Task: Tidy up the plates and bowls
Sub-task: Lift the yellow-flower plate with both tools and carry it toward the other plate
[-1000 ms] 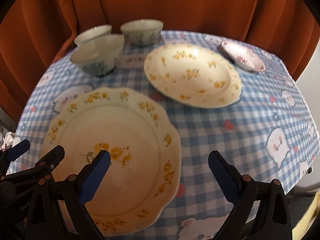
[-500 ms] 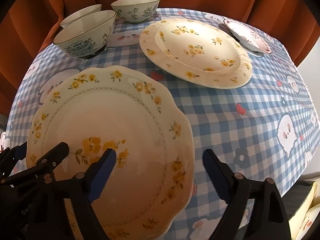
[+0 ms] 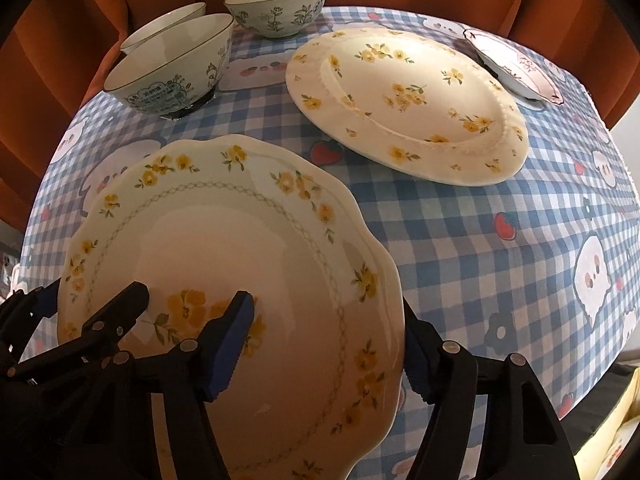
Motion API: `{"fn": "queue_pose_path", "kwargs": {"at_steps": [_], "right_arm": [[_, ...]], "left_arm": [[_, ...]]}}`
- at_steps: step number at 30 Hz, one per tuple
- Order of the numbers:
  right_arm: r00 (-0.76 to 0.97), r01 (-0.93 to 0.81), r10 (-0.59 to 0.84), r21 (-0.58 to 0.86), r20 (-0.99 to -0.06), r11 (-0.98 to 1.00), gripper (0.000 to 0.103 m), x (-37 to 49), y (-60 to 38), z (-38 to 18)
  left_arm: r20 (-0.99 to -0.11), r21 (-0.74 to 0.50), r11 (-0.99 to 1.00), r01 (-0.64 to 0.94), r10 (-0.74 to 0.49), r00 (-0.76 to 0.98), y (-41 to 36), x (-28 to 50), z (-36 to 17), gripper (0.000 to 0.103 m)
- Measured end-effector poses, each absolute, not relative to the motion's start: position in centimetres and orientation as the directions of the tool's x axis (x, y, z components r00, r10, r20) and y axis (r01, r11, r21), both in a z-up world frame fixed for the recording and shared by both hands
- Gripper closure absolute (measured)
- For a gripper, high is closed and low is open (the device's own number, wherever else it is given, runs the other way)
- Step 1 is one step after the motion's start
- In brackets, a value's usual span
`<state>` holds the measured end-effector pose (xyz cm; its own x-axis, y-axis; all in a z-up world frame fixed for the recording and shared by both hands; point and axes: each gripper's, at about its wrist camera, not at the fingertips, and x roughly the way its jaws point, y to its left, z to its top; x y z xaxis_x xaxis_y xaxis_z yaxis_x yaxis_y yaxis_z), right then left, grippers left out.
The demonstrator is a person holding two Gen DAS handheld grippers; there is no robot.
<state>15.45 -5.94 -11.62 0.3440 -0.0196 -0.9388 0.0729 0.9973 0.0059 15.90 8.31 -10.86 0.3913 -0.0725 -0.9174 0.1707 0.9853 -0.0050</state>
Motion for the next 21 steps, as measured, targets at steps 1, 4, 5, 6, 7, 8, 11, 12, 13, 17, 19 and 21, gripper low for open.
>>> {"fn": "queue_pose_path", "kwargs": {"at_steps": [1,4,5,6,7,8,11,12,13,17,19,21], "right_arm": [[0.338,0.072,-0.014,0.011,-0.941,0.997,0.032,15.5,-6.0,-11.6],[0.324,0.067,-0.005,0.018,-0.946,0.998,0.032,15.2,-6.4,-11.6],[0.318,0.063,-0.002,0.019,-0.948,0.998,0.032,15.2,-6.5,-11.6],[0.314,0.062,-0.003,0.017,-0.949,0.998,0.032,15.2,-6.6,-11.5],[0.312,0.060,-0.005,0.015,-0.950,0.998,0.032,15.1,-6.7,-11.5],[0.309,0.056,-0.005,0.013,-0.951,0.998,0.032,15.0,-6.8,-11.4],[0.316,0.044,-0.006,0.009,-0.949,0.999,0.032,14.8,-7.4,-11.0],[0.320,0.040,-0.006,0.007,-0.947,0.999,0.032,14.7,-7.6,-10.8],[0.322,0.037,-0.007,0.006,-0.947,0.999,0.032,14.5,-7.8,-10.6],[0.330,0.028,-0.012,-0.003,-0.944,1.000,0.032,13.9,-9.2,-10.0],[0.339,0.026,-0.016,-0.007,-0.941,1.000,0.032,13.6,-10.1,-9.5],[0.346,0.025,-0.018,-0.010,-0.938,1.000,0.032,13.3,-11.1,-9.1]], "left_arm": [[-0.917,-0.002,0.986,0.169,-0.069,0.392,8.2,15.8,-10.8,0.036],[-0.921,0.002,0.987,0.159,-0.061,0.385,8.0,15.5,-10.8,0.036],[-0.923,-0.002,0.988,0.156,-0.061,0.380,7.9,15.4,-10.8,0.036],[-0.924,-0.004,0.988,0.153,-0.062,0.377,7.8,15.3,-10.8,0.036],[-0.925,-0.006,0.989,0.149,-0.062,0.375,7.6,15.1,-10.7,0.036],[-0.924,-0.006,0.989,0.145,-0.061,0.376,7.5,15.0,-10.6,0.036],[-0.921,-0.010,0.991,0.133,-0.061,0.385,6.8,14.5,-10.2,0.036],[-0.920,-0.011,0.992,0.129,-0.061,0.387,6.6,14.4,-10.1,0.036],[-0.919,-0.013,0.992,0.126,-0.062,0.389,6.3,14.2,-9.9,0.036],[-0.915,-0.021,0.993,0.120,-0.067,0.397,4.8,13.7,-9.5,0.035],[-0.912,-0.023,0.993,0.118,-0.069,0.404,3.9,13.5,-9.2,0.035],[-0.910,-0.026,0.993,0.117,-0.072,0.409,2.9,13.2,-9.0,0.035]]}}
